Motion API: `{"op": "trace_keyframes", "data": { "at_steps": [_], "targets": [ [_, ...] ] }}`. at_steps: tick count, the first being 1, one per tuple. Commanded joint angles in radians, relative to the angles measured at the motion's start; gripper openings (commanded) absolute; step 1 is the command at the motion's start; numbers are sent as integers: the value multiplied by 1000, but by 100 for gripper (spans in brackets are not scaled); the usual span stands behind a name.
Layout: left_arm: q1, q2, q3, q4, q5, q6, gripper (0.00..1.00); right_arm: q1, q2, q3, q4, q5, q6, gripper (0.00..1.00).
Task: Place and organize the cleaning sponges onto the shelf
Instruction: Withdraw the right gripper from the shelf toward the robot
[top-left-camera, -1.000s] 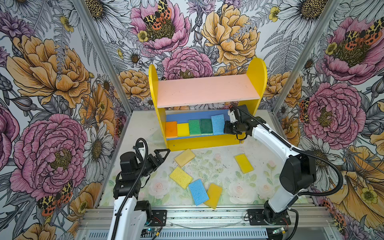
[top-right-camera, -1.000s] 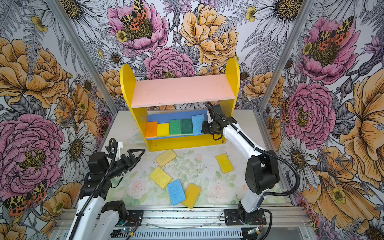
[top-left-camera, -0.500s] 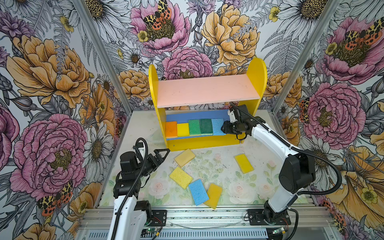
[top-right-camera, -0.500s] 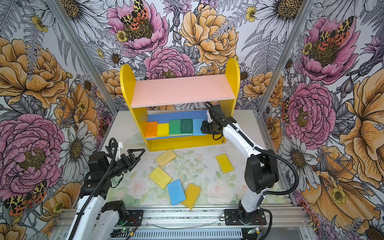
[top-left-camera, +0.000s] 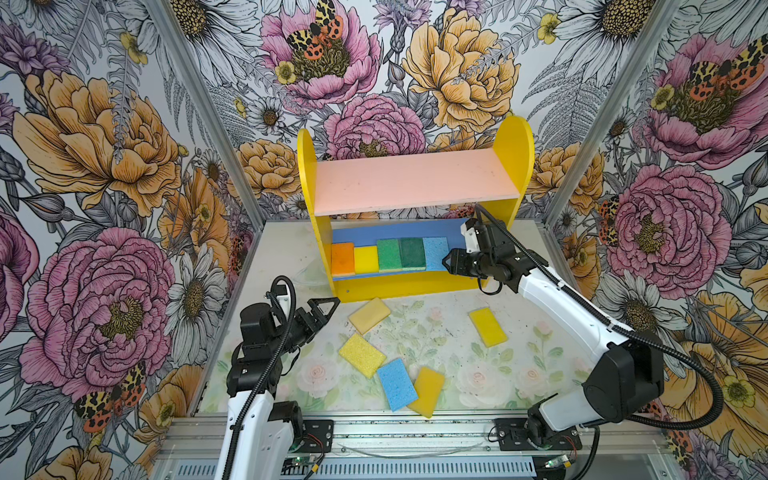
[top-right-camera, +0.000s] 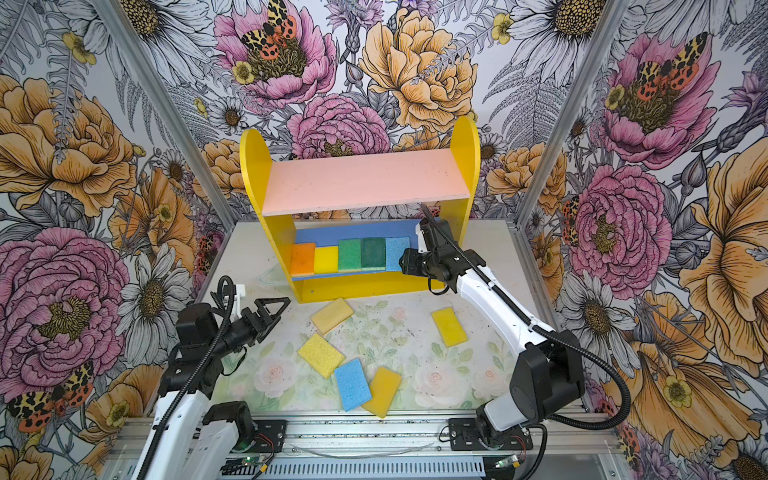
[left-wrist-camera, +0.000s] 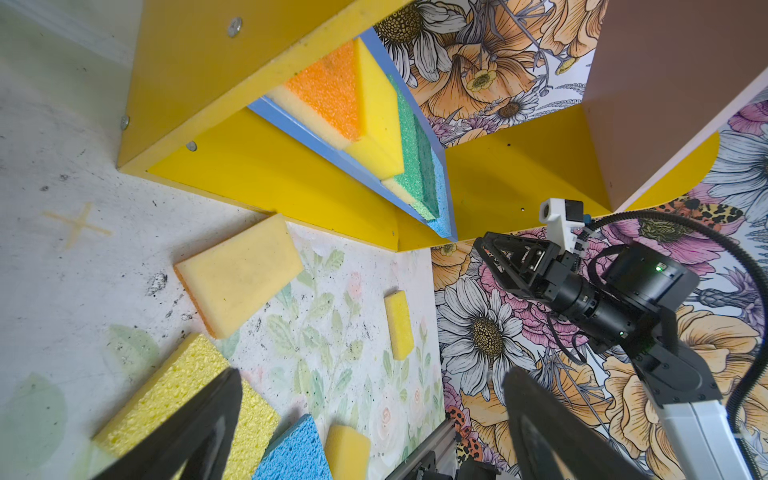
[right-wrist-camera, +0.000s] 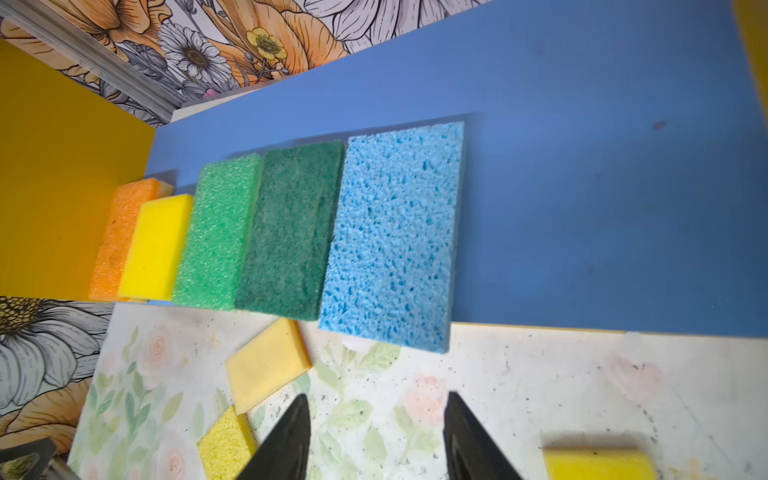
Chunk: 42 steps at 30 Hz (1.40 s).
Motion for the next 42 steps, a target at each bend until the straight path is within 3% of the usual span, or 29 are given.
{"op": "trace_keyframes", "data": {
  "at_steps": [1,10,21,42],
  "targets": [
    [10,-4,-4,33,10,6,99,34,-15,-47,47,-31,63,50],
    [7,-1,-7,32,5,3,99,61,41,-78,107,-43,81,39],
    [7,6,-6,29,-2,4,99,2,144,-63,145,-52,55,23],
    [13,23,-3,25,-9,7,99,-45,225,-13,163,-69,20,22]
  ]
}}
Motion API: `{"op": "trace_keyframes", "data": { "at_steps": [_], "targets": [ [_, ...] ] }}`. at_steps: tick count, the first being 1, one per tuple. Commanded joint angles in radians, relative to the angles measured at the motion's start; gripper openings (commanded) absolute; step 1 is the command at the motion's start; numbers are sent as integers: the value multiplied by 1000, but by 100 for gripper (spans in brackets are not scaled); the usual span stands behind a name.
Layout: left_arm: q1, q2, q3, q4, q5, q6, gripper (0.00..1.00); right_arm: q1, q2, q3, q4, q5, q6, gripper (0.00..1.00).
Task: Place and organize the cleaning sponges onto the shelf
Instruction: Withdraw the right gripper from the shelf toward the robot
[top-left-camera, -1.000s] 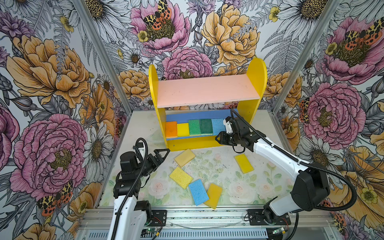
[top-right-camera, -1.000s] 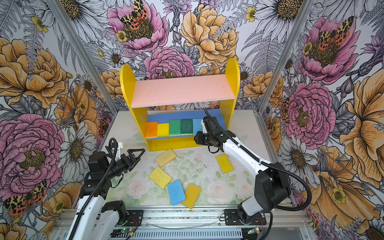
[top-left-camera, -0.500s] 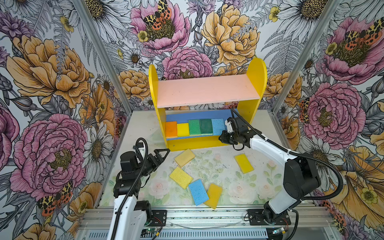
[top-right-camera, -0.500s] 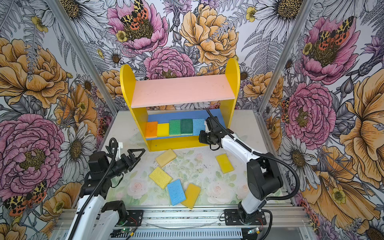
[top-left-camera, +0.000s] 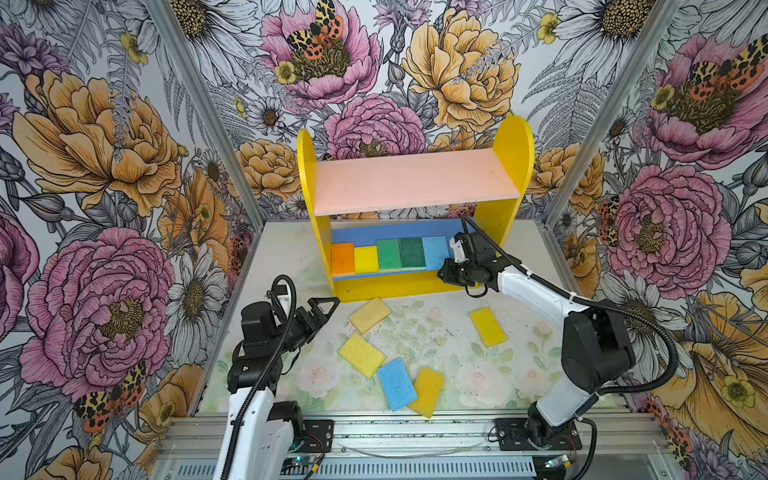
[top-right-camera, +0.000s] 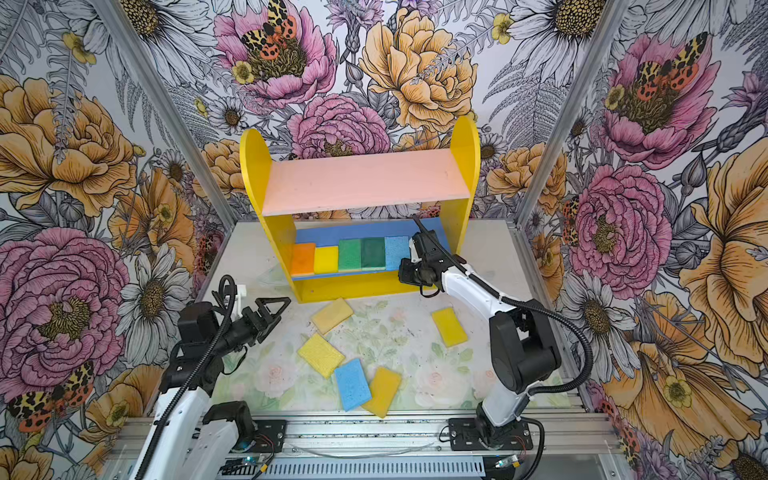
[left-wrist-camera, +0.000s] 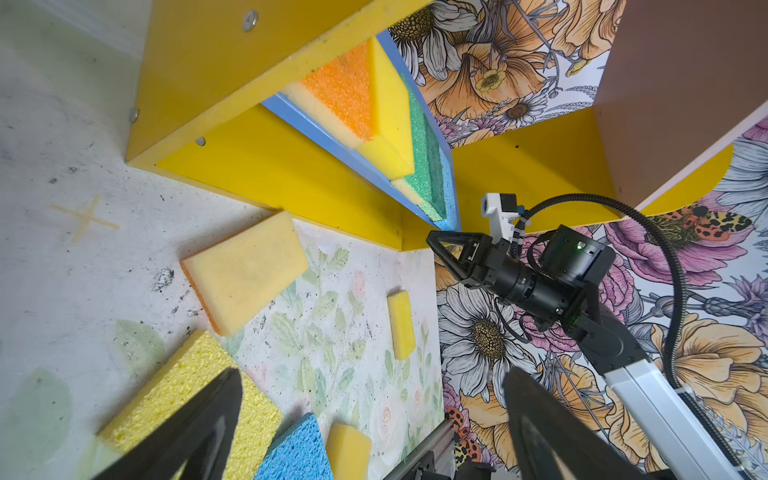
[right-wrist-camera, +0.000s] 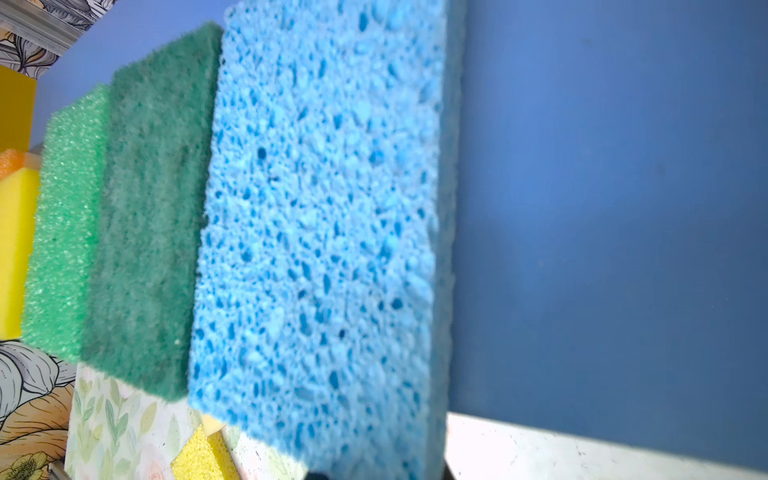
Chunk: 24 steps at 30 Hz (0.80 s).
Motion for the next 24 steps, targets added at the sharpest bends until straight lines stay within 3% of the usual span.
{"op": "trace_keyframes", "data": {
  "at_steps": [1,7,11,19,24],
  "targets": [
    [9,0,-1,23,-8,8,99,-12,23,31,28,-11,-16,22],
    [8,1,-5,23,-13,4,99,-6,-49,-36,36,-15,7,26],
    [-21,3,-30,24,-50,-28,99,23,-149,-126,36,-14,14,35],
    [-250,42,-90,37,-248,-80,99,177,-242,-280,60,-32,92,53],
    [-298,64,-138,114,-257,-136,99,292,-197,-322,169,-60,193,63]
  ]
}}
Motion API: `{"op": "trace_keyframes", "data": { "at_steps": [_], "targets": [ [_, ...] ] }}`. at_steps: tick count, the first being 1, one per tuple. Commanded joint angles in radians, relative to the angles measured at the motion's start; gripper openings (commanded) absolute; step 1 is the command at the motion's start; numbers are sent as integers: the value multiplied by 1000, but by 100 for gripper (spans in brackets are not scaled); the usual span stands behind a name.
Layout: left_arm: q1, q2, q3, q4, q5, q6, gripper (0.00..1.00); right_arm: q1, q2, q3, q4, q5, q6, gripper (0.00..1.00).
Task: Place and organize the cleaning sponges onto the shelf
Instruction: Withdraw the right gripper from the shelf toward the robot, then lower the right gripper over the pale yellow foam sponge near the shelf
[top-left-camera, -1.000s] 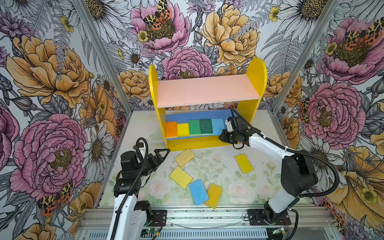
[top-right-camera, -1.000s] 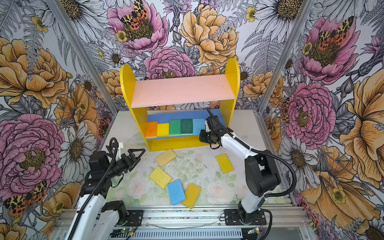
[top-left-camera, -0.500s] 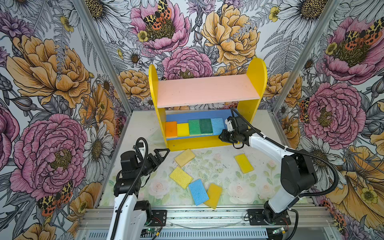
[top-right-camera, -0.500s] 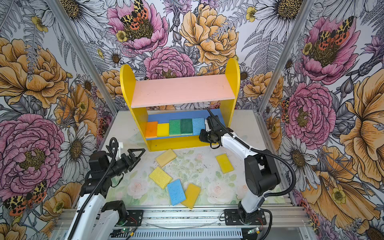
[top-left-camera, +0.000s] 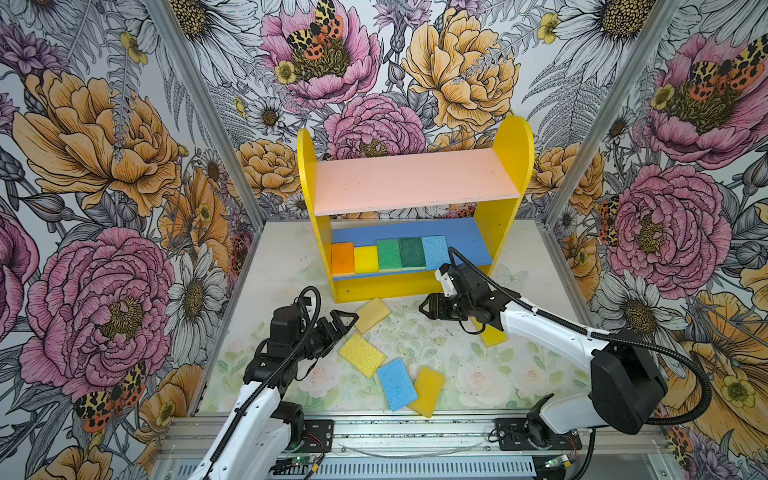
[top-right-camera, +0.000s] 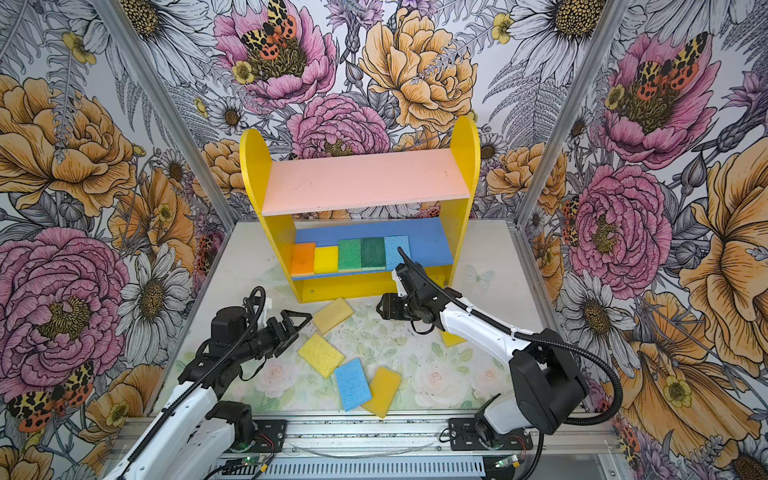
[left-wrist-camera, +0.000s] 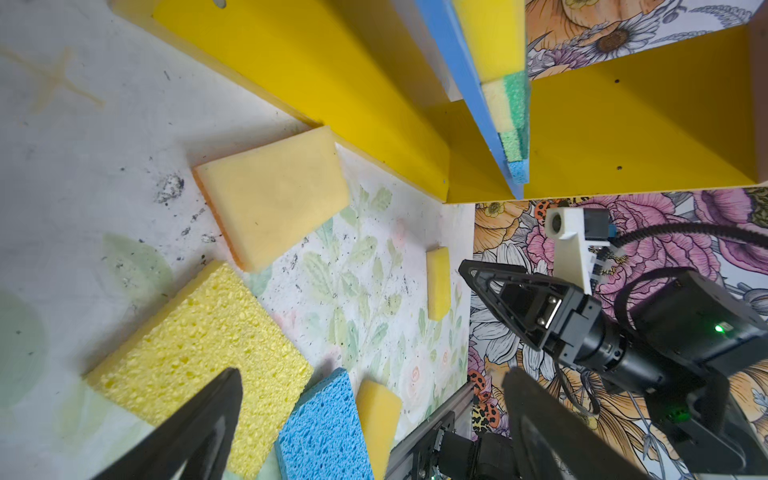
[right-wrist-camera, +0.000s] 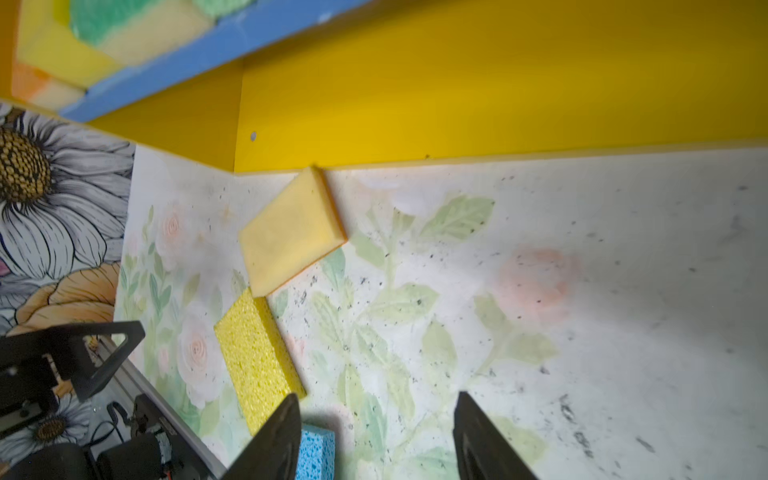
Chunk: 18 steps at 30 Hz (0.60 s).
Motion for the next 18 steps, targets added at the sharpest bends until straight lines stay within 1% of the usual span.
{"op": "trace_keyframes", "data": {
  "at_steps": [1,3,5,7,8,9,11,13,14,16,18],
  "targets": [
    [-16,-1,-30,74,-50,-48,99,62,42,-9,103,-21,89,64],
    [-20,-14,-39,72,-51,-55,99,95,77,-5,143,-31,130,66],
    [-20,-39,-50,72,-54,-68,99,126,107,-3,180,-10,190,66],
    [-20,-63,-59,69,-57,-81,99,151,124,-18,222,57,291,66],
    [-20,-73,-61,67,-59,-83,99,187,126,-34,255,98,352,66],
    [-20,-78,-63,65,-58,-84,99,200,128,-51,297,128,405,66],
    [-19,-84,-64,60,-58,-86,99,224,136,-109,432,178,539,66],
    [-18,-88,-57,51,-56,-86,99,241,151,-159,542,219,646,66],
    [-16,-93,-53,42,-56,-85,99,254,160,-163,550,251,676,65],
    [-11,-109,-44,17,-61,-80,99,279,177,-139,522,294,689,66],
    [1,-129,-39,-4,-60,-76,99,298,201,-116,508,313,713,66]
  ]
}}
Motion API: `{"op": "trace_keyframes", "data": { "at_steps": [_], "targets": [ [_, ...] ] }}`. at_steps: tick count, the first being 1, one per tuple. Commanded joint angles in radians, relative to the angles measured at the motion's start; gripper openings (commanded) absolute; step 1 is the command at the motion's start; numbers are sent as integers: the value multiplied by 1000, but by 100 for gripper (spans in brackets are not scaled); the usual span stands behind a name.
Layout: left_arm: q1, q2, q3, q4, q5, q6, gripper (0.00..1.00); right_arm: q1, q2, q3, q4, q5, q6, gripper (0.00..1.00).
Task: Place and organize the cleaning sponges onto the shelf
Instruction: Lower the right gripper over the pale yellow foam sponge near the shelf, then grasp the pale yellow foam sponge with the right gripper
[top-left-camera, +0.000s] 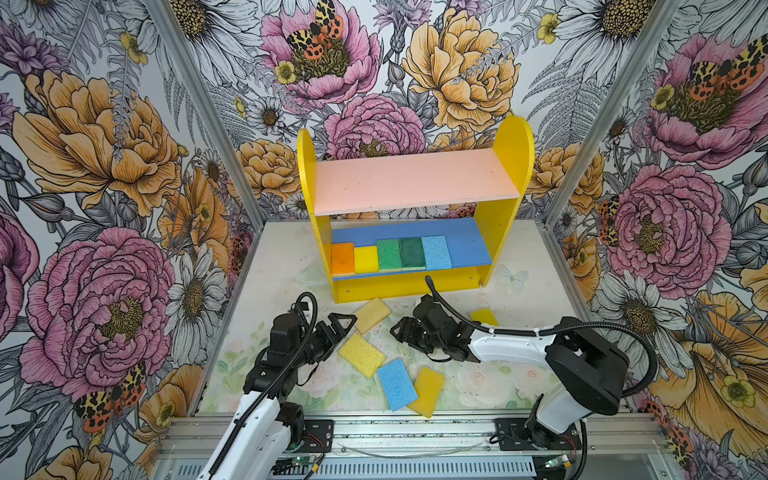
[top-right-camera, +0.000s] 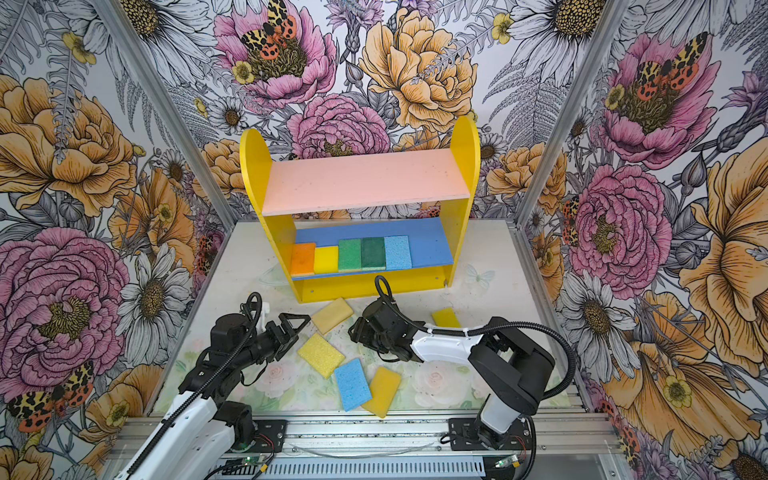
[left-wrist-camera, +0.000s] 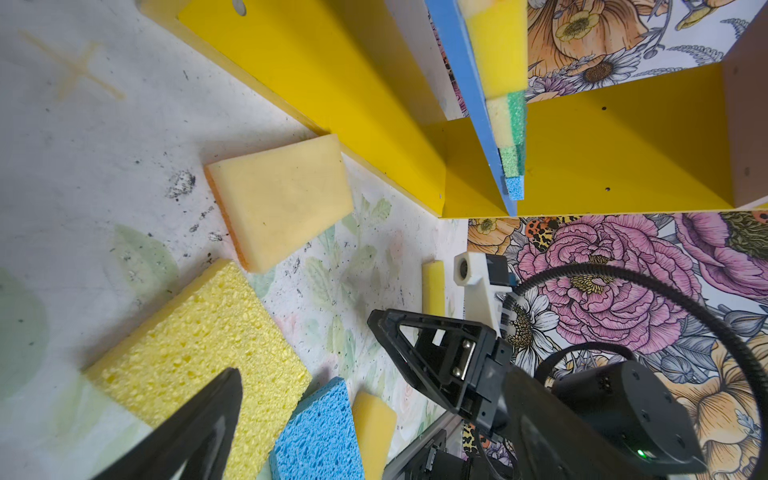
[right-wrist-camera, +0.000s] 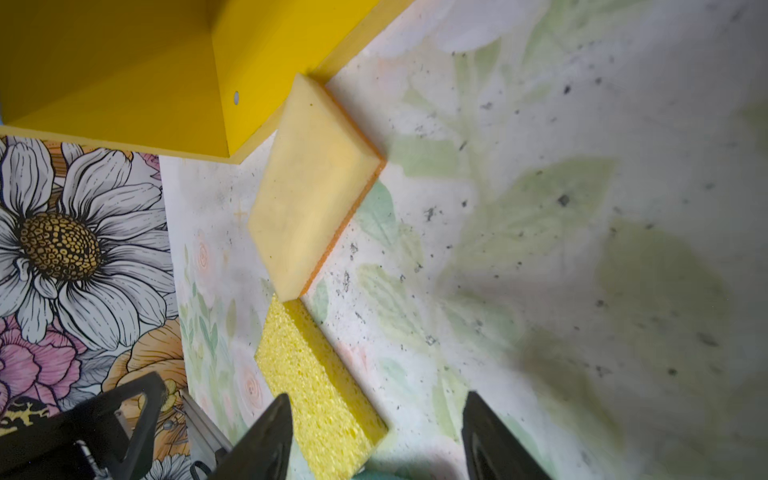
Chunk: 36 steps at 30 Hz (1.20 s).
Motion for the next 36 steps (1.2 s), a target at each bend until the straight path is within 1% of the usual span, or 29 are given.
{"op": "trace_keyframes", "data": {
  "at_steps": [1,5,8,16,20,28,36],
  "targets": [
    [19,-37,12,-37,-19,2,99,27,44,38,82,99,133,66],
    [70,-72,13,-66,11,14,99,45,111,48,119,113,206,66],
    [99,-99,13,-79,32,13,99,54,154,77,132,122,227,65],
    [102,-111,19,-91,24,20,99,66,248,180,95,126,237,64],
    [104,-105,42,-139,-3,31,99,66,290,230,73,124,237,63],
    [100,-104,66,-182,-25,41,99,71,350,336,-7,136,231,63],
    [92,-103,76,-216,-67,44,99,77,378,370,-37,150,232,62]
  ]
}}
